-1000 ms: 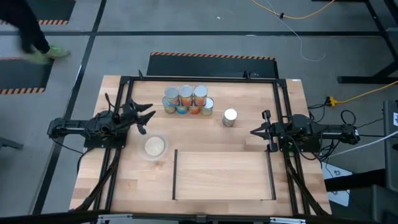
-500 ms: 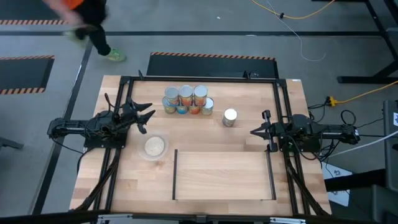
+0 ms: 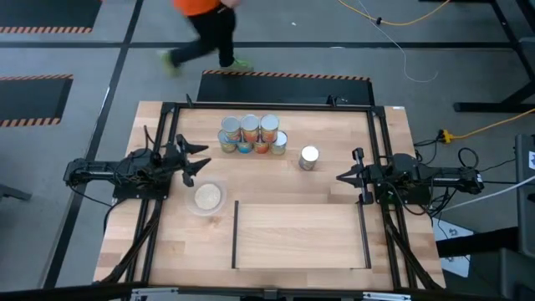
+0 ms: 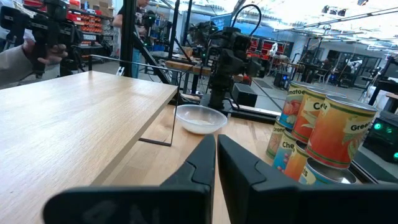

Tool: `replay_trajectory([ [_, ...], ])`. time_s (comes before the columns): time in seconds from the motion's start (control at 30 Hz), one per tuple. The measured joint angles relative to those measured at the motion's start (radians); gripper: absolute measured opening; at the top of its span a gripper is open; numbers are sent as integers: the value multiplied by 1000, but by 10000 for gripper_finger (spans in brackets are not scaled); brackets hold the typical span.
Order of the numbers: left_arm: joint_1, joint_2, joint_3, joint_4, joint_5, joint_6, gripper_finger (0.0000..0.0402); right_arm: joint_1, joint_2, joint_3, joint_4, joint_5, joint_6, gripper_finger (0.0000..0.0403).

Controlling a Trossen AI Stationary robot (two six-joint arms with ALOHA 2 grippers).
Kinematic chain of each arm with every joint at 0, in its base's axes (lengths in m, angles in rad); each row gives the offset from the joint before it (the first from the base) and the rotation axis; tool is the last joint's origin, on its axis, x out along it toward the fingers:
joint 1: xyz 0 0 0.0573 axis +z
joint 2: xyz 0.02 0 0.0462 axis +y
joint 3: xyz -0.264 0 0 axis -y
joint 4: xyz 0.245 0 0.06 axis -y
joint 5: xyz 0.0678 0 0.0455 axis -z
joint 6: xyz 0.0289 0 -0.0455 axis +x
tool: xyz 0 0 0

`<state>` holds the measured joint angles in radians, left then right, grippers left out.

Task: Pick and place cans onto a shelf
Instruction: Put the canned tomatoes on the shelf

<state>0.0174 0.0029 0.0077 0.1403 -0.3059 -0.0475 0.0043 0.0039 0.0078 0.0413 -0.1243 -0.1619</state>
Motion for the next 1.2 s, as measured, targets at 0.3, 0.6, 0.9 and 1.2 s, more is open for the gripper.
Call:
replay_trajectory([
  [0.3, 0, 0, 0, 5, -43, 27, 220, 0, 0, 0, 0, 0, 0, 23],
  [0.6, 0, 0, 0, 4, -14, 27, 220, 0, 0, 0, 0, 0, 0, 23],
  [0.9, 0, 0, 0, 4, -27, 26, 256, 0, 0, 0, 0, 0, 0, 23],
  [1.2, 0, 0, 0, 4, -101, 26, 322, 0, 0, 0, 0, 0, 0, 23],
])
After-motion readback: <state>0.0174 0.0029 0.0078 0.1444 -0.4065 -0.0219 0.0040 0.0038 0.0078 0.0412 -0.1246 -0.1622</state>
